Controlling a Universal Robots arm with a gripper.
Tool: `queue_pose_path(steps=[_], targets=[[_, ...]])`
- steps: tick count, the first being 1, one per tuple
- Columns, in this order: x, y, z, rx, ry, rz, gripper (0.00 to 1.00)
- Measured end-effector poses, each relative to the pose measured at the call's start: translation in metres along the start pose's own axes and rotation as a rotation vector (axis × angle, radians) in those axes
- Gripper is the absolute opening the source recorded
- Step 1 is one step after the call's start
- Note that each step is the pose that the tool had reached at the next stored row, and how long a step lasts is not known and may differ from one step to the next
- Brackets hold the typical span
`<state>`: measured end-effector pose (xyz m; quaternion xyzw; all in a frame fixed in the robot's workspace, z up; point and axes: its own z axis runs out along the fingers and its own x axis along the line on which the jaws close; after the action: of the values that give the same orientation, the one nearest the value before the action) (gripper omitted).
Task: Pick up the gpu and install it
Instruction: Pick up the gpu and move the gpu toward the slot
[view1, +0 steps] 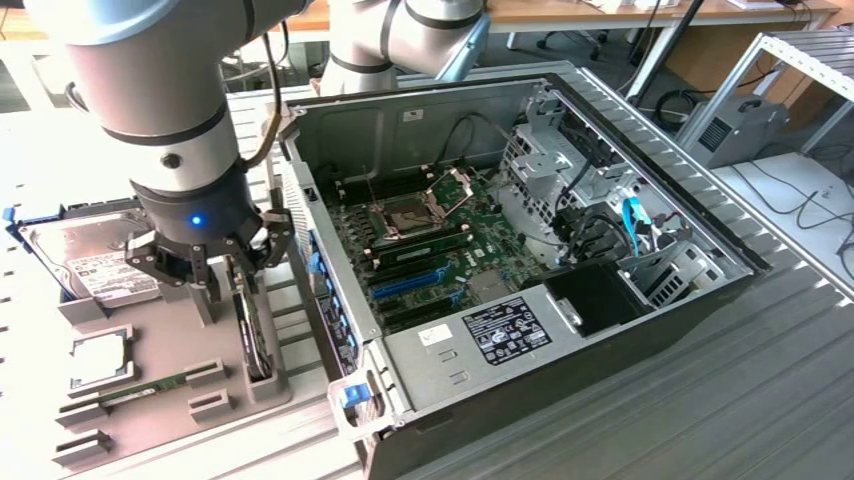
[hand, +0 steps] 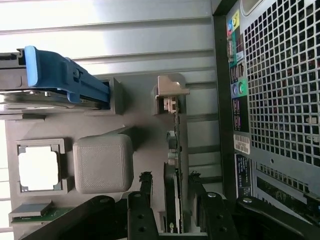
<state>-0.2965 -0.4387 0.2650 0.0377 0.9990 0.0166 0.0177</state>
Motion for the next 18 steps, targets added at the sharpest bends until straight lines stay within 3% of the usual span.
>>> queue_pose_path(steps=[9,18], targets=[[0.000,-0.0079,0.0046,0.0010,-0.0001,0.000,0.42],[0.000,-0.0099,0.0186,0.0010,0.0000,0.000,0.42]])
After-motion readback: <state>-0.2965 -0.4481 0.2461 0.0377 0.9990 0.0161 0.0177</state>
